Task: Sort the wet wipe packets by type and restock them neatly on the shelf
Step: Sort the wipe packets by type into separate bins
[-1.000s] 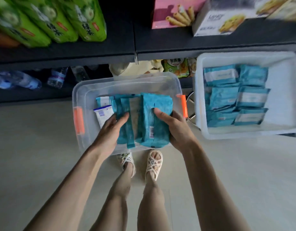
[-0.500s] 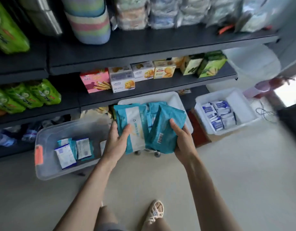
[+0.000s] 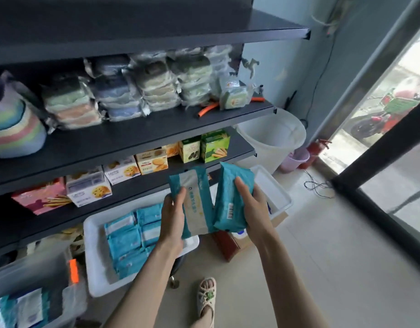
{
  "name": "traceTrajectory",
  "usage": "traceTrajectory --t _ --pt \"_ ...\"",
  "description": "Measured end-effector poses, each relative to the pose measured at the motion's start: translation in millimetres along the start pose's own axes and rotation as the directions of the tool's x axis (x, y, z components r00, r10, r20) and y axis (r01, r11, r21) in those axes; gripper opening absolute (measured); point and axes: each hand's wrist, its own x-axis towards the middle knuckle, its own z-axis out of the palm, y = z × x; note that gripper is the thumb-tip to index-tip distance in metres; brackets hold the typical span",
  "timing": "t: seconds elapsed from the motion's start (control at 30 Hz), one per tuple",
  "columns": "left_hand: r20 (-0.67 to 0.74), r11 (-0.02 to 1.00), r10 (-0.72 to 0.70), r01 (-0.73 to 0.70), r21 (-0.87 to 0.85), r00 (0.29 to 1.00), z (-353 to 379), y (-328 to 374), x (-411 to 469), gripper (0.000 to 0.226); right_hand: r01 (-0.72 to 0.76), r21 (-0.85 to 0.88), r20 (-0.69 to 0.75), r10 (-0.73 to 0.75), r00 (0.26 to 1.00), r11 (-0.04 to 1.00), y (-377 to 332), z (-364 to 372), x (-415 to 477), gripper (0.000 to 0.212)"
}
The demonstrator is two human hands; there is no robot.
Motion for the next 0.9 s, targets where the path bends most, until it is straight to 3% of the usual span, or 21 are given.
traceTrajectory --t 0.2,0.3,0.4,0.63,0.77,0.9 --pt "0.021 0.993 -0.038 0.035 0.114 0.999 90 -18 58 0.065 -0.08 -0.079 -0.013 0.079 0.997 0.994 -29 -53 89 0.033" --pt "-0.015 0.977 0.028 -0.024 0.214 0.999 118 -21 78 0.052 -0.129 -0.102 0.021 0.132 0.991 0.986 -36 -73 128 0.036" --pt "-0.077 0.958 0.081 -0.056 0.282 0.994 130 -22 89 0.032 -0.222 -0.17 0.075 0.237 0.968 0.96 -34 -79 161 0.024" --pt "-0.312 0.927 0.126 0.0 0.375 0.942 92 -44 83 0.019 -0.302 -0.324 0.279 0.396 0.875 0.897 -1 -58 192 0.027" --pt "-0.395 0.939 0.057 0.085 0.332 0.917 47 -59 73 0.062 -0.309 -0.39 0.385 0.459 0.801 0.867 29 -28 189 0.02" --pt "-0.435 0.938 0.009 0.143 0.315 0.9 -4 -64 71 0.038 -0.318 -0.427 0.433 0.5 0.75 0.846 64 9 181 0.025"
